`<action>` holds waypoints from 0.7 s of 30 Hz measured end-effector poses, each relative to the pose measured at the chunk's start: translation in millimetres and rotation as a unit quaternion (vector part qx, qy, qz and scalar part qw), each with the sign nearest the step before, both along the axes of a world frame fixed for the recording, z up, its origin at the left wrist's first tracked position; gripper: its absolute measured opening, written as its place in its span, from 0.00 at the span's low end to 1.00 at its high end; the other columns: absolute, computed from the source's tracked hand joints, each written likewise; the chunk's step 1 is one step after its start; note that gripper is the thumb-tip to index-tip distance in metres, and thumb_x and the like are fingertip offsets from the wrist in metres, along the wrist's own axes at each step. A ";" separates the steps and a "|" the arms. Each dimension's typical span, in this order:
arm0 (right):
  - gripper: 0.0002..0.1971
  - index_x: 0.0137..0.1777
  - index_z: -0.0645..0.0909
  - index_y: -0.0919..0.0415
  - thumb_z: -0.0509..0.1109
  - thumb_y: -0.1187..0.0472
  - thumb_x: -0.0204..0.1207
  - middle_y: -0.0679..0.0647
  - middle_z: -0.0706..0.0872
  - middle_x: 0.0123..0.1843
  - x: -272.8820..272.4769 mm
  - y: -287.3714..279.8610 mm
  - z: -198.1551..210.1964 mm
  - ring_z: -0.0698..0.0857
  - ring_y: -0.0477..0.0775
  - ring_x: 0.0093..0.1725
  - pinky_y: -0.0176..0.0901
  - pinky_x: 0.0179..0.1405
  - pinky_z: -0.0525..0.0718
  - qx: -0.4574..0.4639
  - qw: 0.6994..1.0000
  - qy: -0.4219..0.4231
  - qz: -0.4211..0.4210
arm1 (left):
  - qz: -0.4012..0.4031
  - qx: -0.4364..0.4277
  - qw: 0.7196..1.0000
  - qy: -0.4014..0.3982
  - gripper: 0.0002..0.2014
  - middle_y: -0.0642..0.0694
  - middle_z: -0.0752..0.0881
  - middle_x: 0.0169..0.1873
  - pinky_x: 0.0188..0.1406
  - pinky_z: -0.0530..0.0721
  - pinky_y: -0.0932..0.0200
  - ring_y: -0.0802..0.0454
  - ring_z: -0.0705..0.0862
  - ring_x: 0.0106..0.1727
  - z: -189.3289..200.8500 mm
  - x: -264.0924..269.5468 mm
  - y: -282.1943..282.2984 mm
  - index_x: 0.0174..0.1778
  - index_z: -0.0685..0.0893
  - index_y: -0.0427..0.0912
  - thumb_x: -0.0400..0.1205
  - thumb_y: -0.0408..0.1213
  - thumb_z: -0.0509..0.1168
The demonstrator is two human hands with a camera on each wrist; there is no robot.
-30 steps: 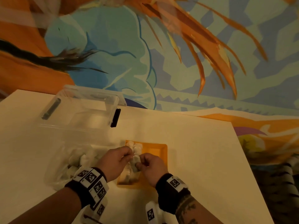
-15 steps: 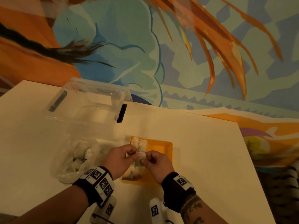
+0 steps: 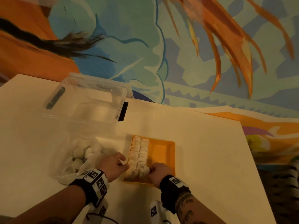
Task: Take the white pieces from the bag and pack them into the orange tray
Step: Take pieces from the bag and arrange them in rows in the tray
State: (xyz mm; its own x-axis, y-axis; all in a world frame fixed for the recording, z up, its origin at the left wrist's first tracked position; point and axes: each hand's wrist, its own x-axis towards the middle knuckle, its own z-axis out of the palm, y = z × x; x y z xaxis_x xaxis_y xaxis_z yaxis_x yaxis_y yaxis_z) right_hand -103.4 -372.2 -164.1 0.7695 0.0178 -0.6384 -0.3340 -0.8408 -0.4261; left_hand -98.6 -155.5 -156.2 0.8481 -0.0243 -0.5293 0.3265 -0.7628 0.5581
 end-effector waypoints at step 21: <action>0.21 0.56 0.83 0.54 0.76 0.43 0.69 0.53 0.88 0.54 11.2 19.8 -31.1 0.84 0.55 0.46 0.40 0.34 0.77 -0.054 0.996 0.038 -0.052 | -0.007 -0.022 1.000 0.019 0.11 0.54 0.84 0.43 0.38 0.77 0.67 0.57 0.85 0.48 -3.5 6.3 3.0 0.50 0.81 0.57 0.77 0.51 0.74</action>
